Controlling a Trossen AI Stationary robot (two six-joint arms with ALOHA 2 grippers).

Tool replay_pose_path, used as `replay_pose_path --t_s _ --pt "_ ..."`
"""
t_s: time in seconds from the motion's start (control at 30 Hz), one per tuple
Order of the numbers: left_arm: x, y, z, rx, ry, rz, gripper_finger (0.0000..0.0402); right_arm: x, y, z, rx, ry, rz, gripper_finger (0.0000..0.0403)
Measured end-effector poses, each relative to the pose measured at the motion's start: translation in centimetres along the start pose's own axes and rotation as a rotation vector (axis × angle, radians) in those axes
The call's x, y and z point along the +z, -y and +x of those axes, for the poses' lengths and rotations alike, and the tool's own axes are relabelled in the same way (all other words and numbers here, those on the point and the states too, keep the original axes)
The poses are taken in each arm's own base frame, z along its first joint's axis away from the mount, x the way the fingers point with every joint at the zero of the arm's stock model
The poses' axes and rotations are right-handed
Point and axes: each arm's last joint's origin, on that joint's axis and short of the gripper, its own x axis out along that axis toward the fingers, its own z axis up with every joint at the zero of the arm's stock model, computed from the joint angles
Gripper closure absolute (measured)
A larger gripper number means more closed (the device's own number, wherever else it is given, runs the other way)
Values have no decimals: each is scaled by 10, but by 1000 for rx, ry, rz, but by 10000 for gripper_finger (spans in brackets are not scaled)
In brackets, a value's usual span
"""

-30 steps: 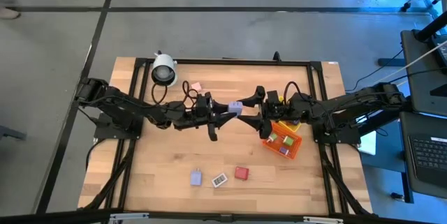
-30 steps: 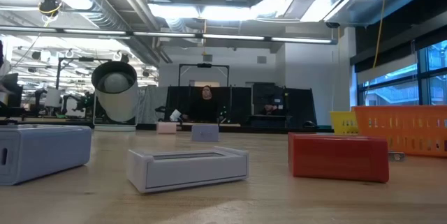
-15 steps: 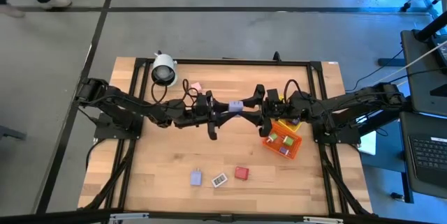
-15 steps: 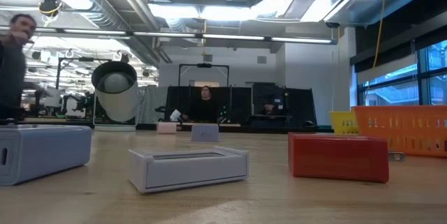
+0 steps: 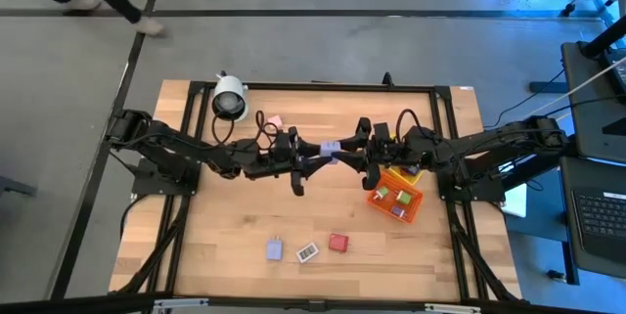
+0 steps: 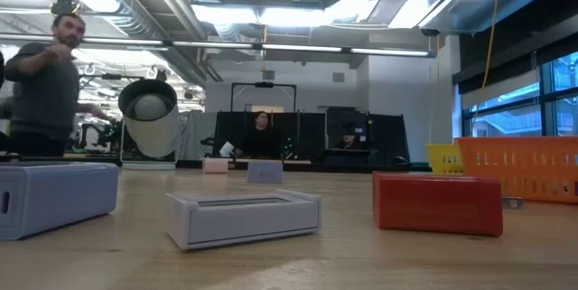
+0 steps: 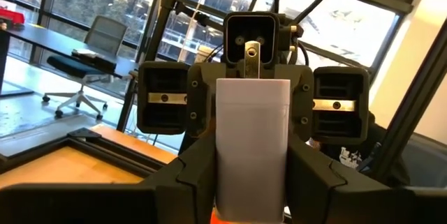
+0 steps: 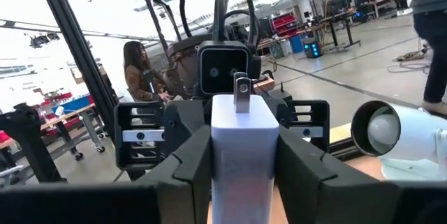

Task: Pick & Place Office items
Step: Put the top left light blue charger adapter into the orange basket

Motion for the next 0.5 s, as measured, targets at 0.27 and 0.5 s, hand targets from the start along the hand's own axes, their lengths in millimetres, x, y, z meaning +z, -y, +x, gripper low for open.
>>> replay_pose_path --t_s 0.27,0.5 --pt "-2 1 -1 10 -8 -17 229 -3 5 0 -27 -45 76 281" --pt "-3 1 -2 15 -33 -82 189 -8 8 -3 -1 -144 94 281"
